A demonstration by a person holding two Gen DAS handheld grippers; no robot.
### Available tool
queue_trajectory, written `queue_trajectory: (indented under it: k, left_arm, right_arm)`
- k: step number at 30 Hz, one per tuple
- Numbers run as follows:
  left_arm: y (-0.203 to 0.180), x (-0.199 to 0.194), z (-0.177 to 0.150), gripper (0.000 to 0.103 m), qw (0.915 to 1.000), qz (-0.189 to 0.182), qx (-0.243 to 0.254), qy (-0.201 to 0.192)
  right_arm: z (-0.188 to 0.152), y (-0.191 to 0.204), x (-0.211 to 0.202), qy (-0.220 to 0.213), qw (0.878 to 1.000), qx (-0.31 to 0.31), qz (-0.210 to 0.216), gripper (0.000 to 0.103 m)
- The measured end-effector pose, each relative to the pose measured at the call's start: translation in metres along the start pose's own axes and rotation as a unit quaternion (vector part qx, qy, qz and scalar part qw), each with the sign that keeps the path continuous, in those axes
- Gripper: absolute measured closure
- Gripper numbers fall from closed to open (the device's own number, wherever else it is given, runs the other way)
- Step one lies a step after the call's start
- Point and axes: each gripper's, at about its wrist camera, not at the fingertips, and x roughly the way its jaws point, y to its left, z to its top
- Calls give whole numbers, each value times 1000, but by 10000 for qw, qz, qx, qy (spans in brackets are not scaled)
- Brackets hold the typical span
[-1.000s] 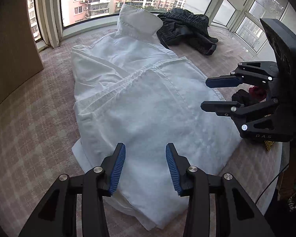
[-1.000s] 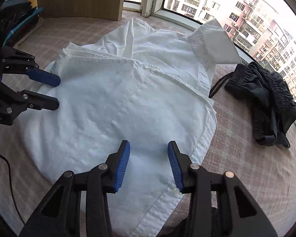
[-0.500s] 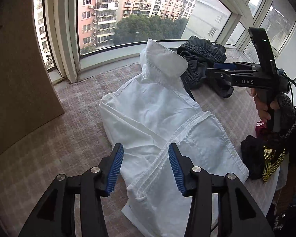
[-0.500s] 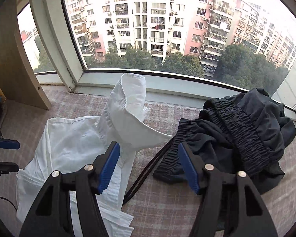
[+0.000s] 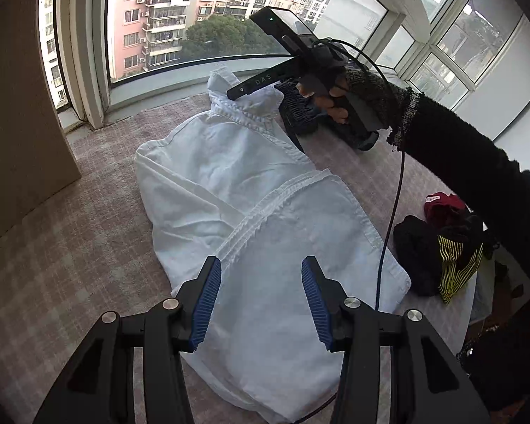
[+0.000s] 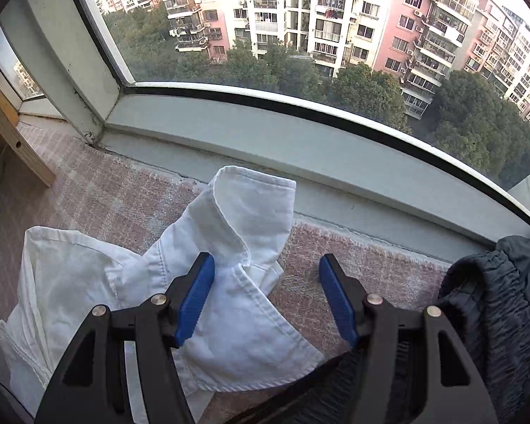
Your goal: Fold clothes
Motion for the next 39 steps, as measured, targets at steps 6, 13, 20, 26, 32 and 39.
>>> queue_trajectory:
  k: [6,13,20,26,32,39]
  left_arm:
    - [-11,-12,-40,57,9964,-588,-591,125]
    - [-5,30,-69,57,9933,-513,-852,586]
    - [10,28,-81,57,9918,-291,-1142,496]
    - [3,5,-70,57,9944,-138,-1022,228]
    - [0,-18,-60,57,9951,54,-982,-68]
    - [-8,-40,-22,57,9969,198,-586,-491]
  right_arm:
    - [-2,11,-21,-115,9995,-10,303,92]
    - [-16,38,-114,-991,9923,-176,717,94]
    - [-68,73,-218,-1745,9736,-876,1182,94]
    - [-154,117,-240,-1582,9647,-1714,1220,94]
    - [-240,138,-182,-481,9696,-2287,727,94]
    - [-277,148,-144,44,9662,-2532,486,91]
